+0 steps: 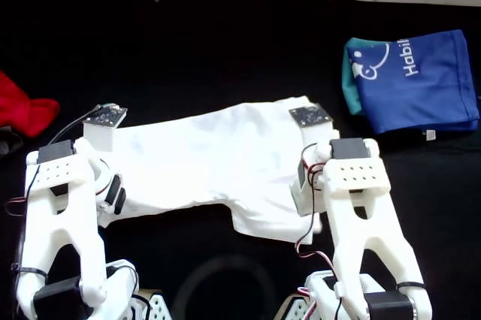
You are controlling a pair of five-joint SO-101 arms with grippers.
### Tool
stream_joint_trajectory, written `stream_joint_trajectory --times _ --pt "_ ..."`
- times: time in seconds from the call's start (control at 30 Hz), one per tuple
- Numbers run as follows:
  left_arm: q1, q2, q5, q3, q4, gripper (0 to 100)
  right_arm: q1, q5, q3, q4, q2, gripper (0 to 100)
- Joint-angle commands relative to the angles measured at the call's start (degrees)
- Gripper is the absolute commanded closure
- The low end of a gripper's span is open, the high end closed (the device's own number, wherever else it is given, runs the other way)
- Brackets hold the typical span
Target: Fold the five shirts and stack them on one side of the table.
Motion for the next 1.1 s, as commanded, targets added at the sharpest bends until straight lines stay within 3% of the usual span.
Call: stream_joint_trajectory --times 0.0,0.17,0.3,0.43,0.53,0.83,1.07 --pt "-0.92 -1.89 -0.35 -5.85 2.2 85 0.4 0.44 -6.9 5.49 -2.33 88.3" --pt "-2.07 -1.89 -0.35 -20.88 11.52 84 0.4 0.09 -17.63 11.65 -2.15 88.3" --pt "-1.89 -1.45 -0.35 -31.08 15.56 84 0.4 0.0 -24.66 7.69 -0.66 88.3" --pt "-1.63 -1.36 -0.35 -33.63 15.21 85 0.4 0.0 -28.79 3.82 5.93 92.6" --pt "0.57 0.48 0.09 -30.99 10.9 99 0.4 0.0 -31.6 0.92 14.64 99.4" --pt "4.79 19.3 11.43 -26.77 -8.62 99 0.22 -2.99 -42.59 -9.63 34.07 99.3" --pt "4.79 35.74 11.87 -36.0 -10.37 99 -2.15 -3.16 -47.52 -15.6 44.35 99.3"
